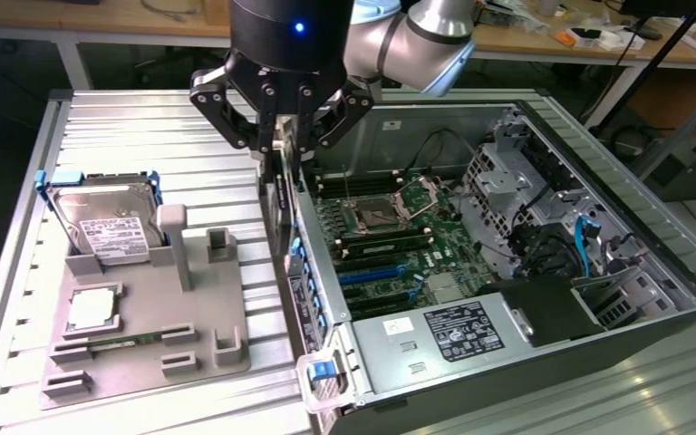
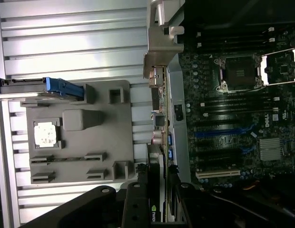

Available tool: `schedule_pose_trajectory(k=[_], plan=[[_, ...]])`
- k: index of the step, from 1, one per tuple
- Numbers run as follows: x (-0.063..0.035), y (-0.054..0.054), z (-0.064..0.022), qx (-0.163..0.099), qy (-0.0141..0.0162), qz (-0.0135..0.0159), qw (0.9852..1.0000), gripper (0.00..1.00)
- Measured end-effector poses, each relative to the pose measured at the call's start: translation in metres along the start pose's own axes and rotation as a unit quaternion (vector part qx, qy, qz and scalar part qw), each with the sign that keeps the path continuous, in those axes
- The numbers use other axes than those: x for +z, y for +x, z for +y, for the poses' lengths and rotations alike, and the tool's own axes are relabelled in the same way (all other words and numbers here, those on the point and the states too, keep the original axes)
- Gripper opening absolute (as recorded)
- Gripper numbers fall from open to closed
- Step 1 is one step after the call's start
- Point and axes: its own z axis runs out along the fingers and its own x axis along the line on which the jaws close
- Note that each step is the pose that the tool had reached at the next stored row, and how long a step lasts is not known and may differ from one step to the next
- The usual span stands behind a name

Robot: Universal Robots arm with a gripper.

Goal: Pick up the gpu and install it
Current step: 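Pick up the gpu and move the gpu toward the slot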

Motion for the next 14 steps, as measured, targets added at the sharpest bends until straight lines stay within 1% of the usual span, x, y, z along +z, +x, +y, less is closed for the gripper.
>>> schedule_pose_trajectory(k=[14], plan=[[0.0001, -0.0083, 0.0007, 0.000, 0.0000, 0.0000, 1.0000, 0.27]])
